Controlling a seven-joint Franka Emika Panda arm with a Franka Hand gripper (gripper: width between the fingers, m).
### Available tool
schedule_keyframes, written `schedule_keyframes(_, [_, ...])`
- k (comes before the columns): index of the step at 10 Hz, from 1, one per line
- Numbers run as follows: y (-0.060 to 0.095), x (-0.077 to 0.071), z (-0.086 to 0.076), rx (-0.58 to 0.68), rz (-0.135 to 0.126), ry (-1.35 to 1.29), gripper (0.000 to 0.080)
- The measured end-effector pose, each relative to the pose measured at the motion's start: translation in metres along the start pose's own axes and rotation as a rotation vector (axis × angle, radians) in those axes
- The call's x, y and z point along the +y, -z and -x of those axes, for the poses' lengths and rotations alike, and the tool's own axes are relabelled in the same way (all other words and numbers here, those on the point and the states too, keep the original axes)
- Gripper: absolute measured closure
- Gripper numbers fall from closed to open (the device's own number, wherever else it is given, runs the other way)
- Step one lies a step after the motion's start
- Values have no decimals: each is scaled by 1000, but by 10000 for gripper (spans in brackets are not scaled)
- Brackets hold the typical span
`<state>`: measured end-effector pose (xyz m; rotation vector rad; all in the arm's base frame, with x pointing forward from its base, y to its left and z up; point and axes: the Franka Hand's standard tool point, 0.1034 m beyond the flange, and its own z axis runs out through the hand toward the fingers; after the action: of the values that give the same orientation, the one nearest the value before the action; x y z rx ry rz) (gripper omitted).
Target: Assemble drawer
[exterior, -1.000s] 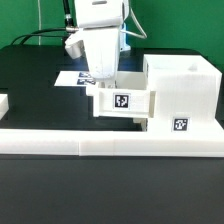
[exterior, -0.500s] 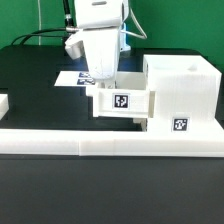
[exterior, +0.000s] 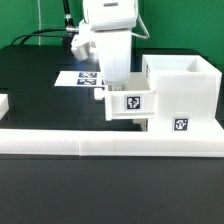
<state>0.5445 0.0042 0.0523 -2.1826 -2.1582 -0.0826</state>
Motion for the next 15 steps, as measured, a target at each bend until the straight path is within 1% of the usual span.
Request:
schedule_keyframes(5, [0,0,0,-1,1,6,757])
schedule_keyframes(8, [0,1,-5,-16,8,6,757])
schedule_keyframes(9, [0,1,-2,-9,24,14,757])
schedule_keyframes(10, [0,1,4,2,45,30,757])
schedule_keyframes(11, [0,-2,13,26,57,22,757])
schedule_keyframes(12, [0,-3,14,26,54,17,757])
schedule_keyframes(15, [-1,-2,12,25,56,24,757])
